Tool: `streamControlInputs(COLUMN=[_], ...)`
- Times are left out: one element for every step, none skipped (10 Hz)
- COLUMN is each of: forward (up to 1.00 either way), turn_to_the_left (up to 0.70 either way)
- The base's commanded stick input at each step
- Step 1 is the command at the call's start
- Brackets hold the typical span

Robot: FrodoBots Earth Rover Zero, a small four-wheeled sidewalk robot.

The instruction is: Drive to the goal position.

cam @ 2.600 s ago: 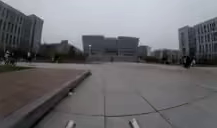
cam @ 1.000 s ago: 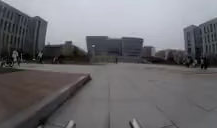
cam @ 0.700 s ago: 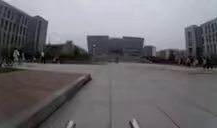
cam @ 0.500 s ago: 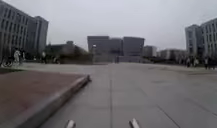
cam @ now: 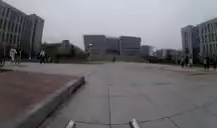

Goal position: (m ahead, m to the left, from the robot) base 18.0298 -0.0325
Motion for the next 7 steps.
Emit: streamControlInputs(forward=[0.7, 0.7, 0.7, 0.7, 0.7, 0.7, 0.7], turn_to_the_left=[-0.02, -0.02, -0.02, -0.02, -0.02, -0.02, -0.02])
